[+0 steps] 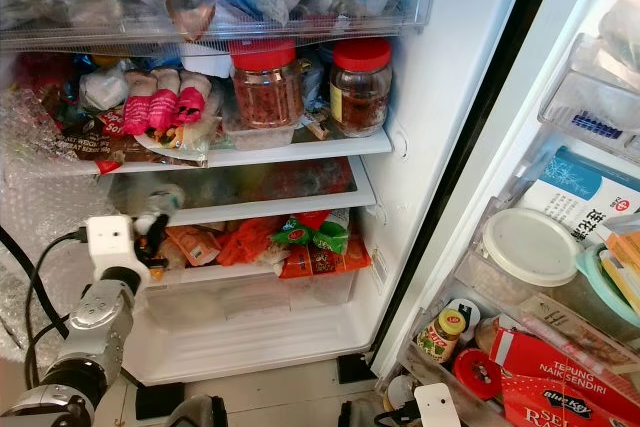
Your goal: Restocking fridge
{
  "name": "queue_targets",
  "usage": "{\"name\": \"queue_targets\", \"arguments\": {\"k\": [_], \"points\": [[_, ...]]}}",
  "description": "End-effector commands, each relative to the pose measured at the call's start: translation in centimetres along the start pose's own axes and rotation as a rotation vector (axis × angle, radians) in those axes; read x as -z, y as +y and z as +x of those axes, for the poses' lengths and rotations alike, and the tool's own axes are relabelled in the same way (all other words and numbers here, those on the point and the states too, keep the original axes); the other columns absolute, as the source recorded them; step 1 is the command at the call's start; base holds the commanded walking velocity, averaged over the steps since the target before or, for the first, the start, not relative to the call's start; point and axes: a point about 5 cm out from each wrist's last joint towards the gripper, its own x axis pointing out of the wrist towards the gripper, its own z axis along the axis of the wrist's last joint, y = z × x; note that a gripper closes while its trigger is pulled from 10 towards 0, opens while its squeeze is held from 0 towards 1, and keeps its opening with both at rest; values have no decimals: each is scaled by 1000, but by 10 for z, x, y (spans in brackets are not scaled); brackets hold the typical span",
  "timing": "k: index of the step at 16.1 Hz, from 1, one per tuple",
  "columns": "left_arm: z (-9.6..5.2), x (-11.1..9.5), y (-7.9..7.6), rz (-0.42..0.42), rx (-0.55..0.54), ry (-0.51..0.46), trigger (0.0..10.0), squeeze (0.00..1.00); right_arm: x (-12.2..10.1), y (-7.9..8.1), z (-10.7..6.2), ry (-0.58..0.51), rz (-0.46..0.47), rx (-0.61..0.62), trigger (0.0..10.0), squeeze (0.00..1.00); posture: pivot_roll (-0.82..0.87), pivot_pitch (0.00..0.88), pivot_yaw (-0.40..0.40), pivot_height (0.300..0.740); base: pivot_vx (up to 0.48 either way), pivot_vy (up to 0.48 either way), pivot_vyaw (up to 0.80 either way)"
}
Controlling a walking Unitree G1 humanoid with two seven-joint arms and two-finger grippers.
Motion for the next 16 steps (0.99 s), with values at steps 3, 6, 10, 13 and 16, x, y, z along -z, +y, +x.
{"name": "queue_targets", "arguments": {"k": [3,6,10,13,16], "points": [[-1,6,-10,56,97,45,10000,0,-1,18,1,-2,6,-69,10000,0,-101,0,-26,634,0,0,0],[0,5,-10,55,104,45,10000,0,-1,18,1,-1,7,-69,10000,0,-104,0,-26,634,0,0,0],[-1,5,-12,59,116,43,10000,0,0,17,1,-1,6,-70,10000,0,-103,0,-28,634,0,0,0],[-1,6,-12,62,117,44,10000,0,0,17,1,0,2,-72,10000,0,-102,0,-30,634,0,0,0],[-2,6,-12,65,117,45,10000,0,0,17,1,1,1,-72,10000,0,-102,0,-31,634,0,0,0]]}}
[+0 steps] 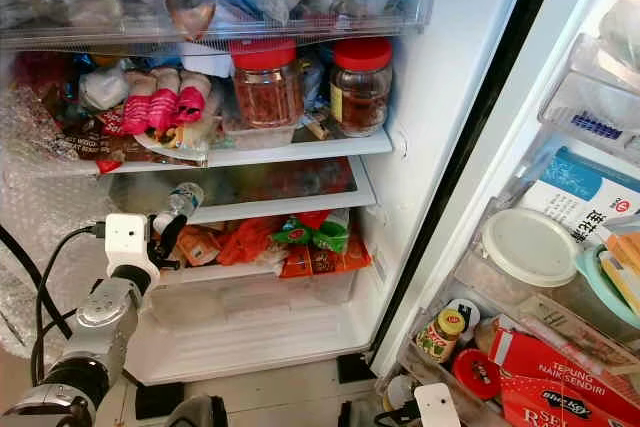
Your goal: Restocking fridge
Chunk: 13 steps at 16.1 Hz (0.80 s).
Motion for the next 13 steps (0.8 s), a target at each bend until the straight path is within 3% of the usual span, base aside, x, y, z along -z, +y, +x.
{"name": "queue_targets", "arguments": {"k": [1,13], "points": [[-2,7,-4,28,35,44,10000,0,0,17,1,1,-1,-70,10000,0,-102,0,-31,634,0,0,0],[-2,7,-8,42,57,43,10000,0,0,17,1,2,-5,-73,10000,0,-102,0,-31,634,247,0,0]]}}
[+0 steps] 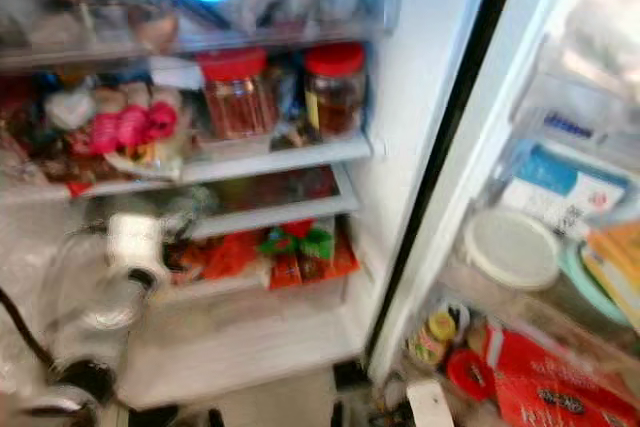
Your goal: Restocking fridge
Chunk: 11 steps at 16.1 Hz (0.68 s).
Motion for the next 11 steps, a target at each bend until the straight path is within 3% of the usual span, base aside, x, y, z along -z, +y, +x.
{"name": "queue_targets", "arguments": {"k": [1,7,11], "points": [[-4,2,14,25,-32,24,10000,0,-2,11,1,0,6,-54,10000,0,-103,0,-30,634,285,0,0],[-5,7,14,39,-47,46,10000,0,-2,12,1,0,6,-56,10000,0,-103,0,-28,634,0,0,0],[-5,13,24,-82,-137,86,10000,0,-2,12,1,0,6,-58,10000,0,-105,0,-29,634,0,0,0]]}}
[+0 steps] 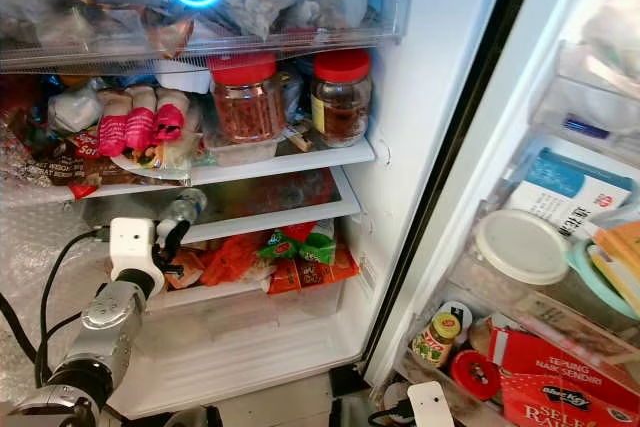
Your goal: Restocking fridge
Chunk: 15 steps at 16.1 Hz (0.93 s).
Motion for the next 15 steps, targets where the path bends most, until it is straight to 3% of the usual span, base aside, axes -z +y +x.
{"name": "queue_targets", "arguments": {"k": [1,7,10,11,12,15], "points": [[-1,10,3,-26,-23,69,10000,0,2,11,1,10,1,-44,10000,0,-105,0,-29,634,0,0,0],[8,7,7,-175,-75,124,10000,0,5,9,0,16,-3,-38,10000,0,-135,0,-40,634,0,0,0],[12,5,7,-180,-86,134,10000,0,7,6,-1,23,-6,-34,10000,0,-144,0,-47,634,0,0,0],[12,5,7,-179,-88,136,10000,443,8,6,-1,24,-6,-33,10000,0,-146,0,-48,634,0,0,0],[13,5,8,-174,-98,142,10000,1000,8,5,-1,25,-7,-31,10000,0,-149,0,-51,634,0,0,0],[13,4,11,-171,-121,146,10000,1000,9,4,-2,27,-12,-30,10000,0,-147,0,-56,634,0,0,0]]}}
